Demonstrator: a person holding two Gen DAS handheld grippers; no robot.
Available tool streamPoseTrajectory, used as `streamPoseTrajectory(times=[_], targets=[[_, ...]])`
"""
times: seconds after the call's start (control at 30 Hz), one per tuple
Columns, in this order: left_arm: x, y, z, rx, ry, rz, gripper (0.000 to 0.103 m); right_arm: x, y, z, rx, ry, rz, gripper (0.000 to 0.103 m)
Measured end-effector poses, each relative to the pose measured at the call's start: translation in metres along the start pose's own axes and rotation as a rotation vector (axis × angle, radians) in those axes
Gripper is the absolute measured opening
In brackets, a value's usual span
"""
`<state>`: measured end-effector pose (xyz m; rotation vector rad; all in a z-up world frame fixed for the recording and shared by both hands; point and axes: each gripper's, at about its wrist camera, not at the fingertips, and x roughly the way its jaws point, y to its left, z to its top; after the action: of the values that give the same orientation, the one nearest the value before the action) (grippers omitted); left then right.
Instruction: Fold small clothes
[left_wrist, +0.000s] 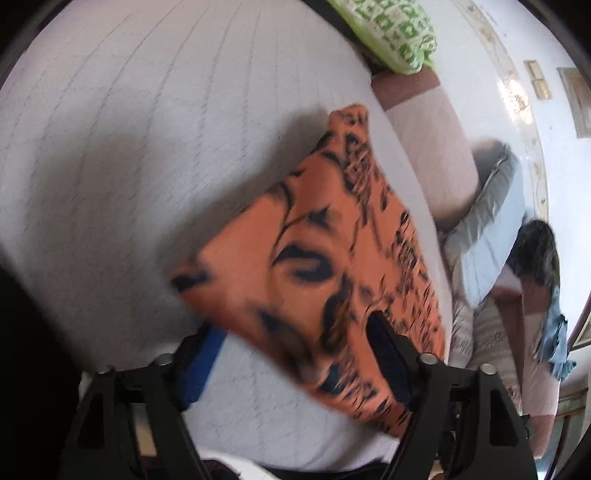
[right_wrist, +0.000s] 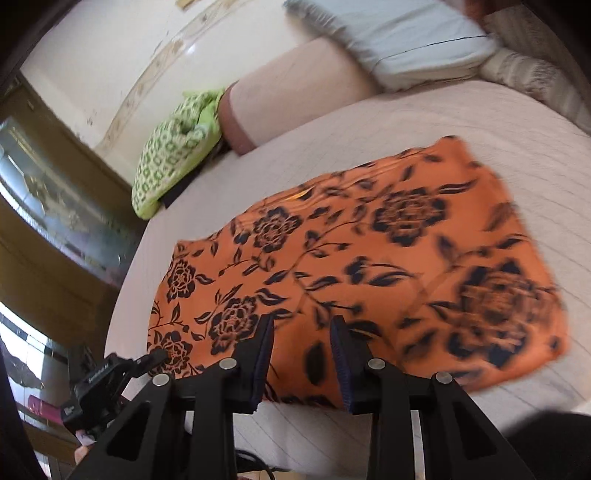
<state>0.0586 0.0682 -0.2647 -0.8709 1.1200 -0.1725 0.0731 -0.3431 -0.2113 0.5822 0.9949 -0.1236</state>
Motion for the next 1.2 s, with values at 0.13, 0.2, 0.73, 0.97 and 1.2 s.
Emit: streamPoseTrajectory(times=[0.13,0.2,0.73,0.97,1.2], targets=[[0.005,-0.01,0.014,-0.01,-0.055,-0.011,0.082,0.031,0.011,0.009,-0.029,-0.011,0.004,0.033],[0.008,-0.013,0.017,0.03,-0.087,0.018,0.075,0.045,0.006,0.011,-0.021,-0.016,-0.003,0.033],[0.004,-0.051,0.021,0.278,-0.173,0.082,0.035,0.078,-0.021,0.001,-0.017,0.033,0.003,0.023],[-0.024,-0.12,-0.003,0.491,-0.229,0.05,0.035,0.066,-0.043,0.007,0.169,0.089,0.182,0.025],[-0.022,-0.207,-0.047,0.697,-0.196,-0.02,0.035,0.018,-0.055,0.019,0.203,-0.02,0.317,0.026]])
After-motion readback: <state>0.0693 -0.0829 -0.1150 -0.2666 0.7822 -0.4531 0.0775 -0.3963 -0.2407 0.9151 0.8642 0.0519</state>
